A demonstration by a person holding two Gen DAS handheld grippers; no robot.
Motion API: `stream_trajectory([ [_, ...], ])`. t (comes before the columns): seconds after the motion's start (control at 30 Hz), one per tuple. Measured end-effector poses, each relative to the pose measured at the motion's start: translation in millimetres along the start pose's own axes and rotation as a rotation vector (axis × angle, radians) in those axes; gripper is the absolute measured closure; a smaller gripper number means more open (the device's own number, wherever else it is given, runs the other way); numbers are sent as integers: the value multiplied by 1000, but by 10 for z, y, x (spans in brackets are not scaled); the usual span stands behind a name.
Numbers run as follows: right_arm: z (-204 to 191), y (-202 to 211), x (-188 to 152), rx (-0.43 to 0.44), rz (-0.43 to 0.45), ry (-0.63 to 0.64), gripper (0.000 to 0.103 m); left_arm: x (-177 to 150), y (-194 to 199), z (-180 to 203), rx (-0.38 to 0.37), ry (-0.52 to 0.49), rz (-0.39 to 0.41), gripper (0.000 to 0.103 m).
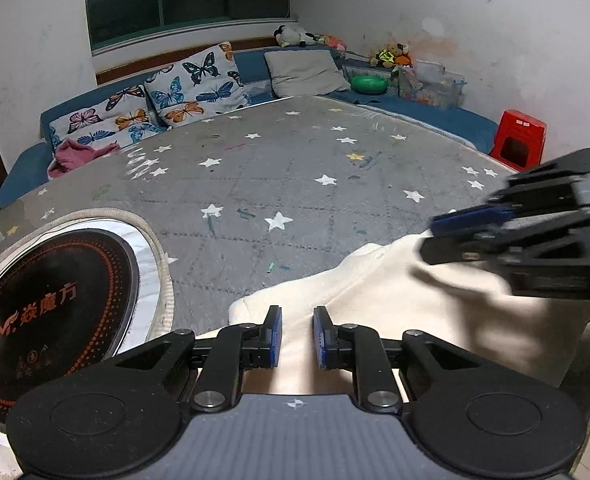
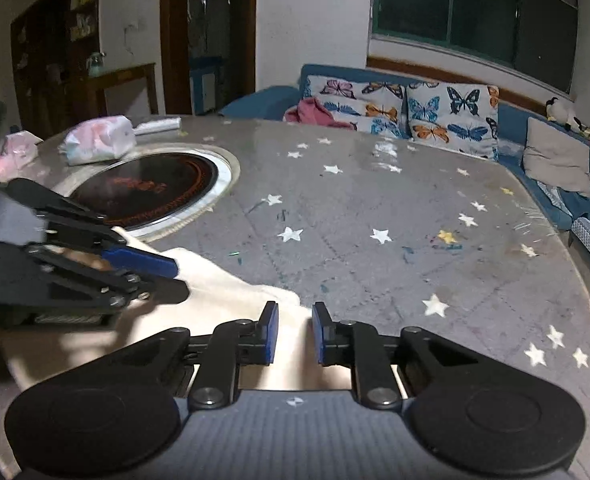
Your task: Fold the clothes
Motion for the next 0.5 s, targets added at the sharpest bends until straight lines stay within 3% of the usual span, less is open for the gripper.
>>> stream_trajectory([
  [0.2, -141, 418, -144, 50, 17, 28, 87, 0, 4, 19, 12, -3, 4, 83],
  [0.5, -57, 564, -462, 8, 26, -25, 87, -9, 6, 45, 27, -12, 9, 82],
])
Point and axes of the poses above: each gripper's, at about its wrist camera, not at the fingertips, and y roughly against the way its jaws point, z to its right, x to its top, the point moved 4 cm from there along -y, roughly the way its jaws point, and after that the axes turned 12 degrees about z, right-handed, at the moved point
